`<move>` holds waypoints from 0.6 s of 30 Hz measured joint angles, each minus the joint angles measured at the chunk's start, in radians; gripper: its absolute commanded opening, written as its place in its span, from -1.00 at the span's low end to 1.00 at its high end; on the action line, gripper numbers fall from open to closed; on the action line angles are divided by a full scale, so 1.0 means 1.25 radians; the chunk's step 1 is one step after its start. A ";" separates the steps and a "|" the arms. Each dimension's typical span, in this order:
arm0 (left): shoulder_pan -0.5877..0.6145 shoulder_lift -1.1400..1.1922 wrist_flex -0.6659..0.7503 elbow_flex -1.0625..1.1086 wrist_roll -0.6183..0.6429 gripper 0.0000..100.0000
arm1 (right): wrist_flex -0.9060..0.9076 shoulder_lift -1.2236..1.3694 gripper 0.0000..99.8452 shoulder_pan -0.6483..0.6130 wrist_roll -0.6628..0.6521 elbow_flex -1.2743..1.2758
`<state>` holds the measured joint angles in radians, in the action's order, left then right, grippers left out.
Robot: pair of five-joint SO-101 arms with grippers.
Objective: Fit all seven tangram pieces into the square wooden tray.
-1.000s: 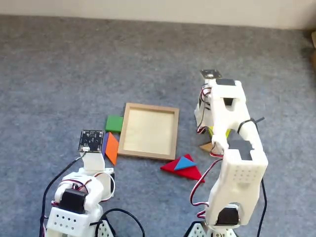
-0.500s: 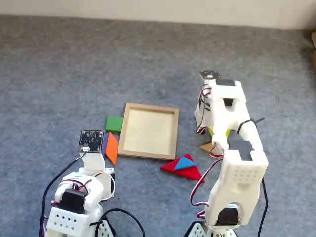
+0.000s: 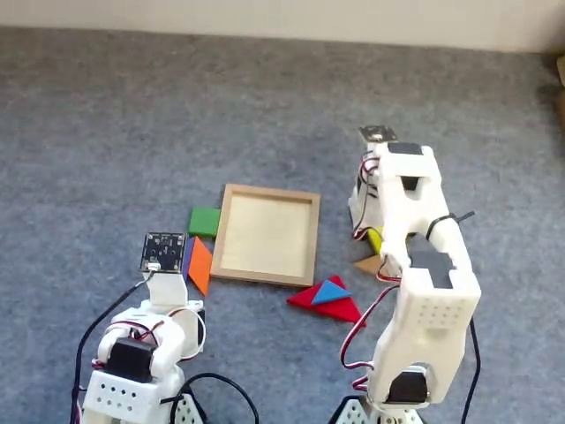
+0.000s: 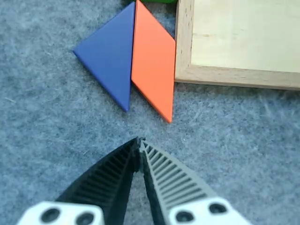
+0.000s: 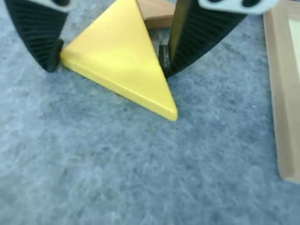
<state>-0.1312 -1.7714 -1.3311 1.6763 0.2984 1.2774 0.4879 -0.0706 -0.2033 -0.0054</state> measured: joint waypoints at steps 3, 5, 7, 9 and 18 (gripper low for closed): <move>0.000 0.000 0.000 0.000 0.000 -0.99 | 0.000 0.000 -0.53 0.004 0.000 -0.002; 0.000 0.000 0.000 0.000 0.000 -0.99 | 0.007 0.000 -0.53 0.006 0.000 -0.007; 0.000 0.000 0.000 0.000 0.000 -0.99 | 0.016 0.000 -0.53 0.006 0.000 -0.011; 0.000 0.000 0.000 0.000 0.000 -0.99 | 0.016 -0.001 -0.53 0.006 0.000 -0.011; 0.000 0.000 0.000 0.000 0.000 -0.99 | 0.031 -0.145 -0.53 0.005 0.000 0.015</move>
<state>-0.1312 -1.7714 -1.3311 1.6763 0.2984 1.3157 0.3069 -0.0644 -0.2033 0.0130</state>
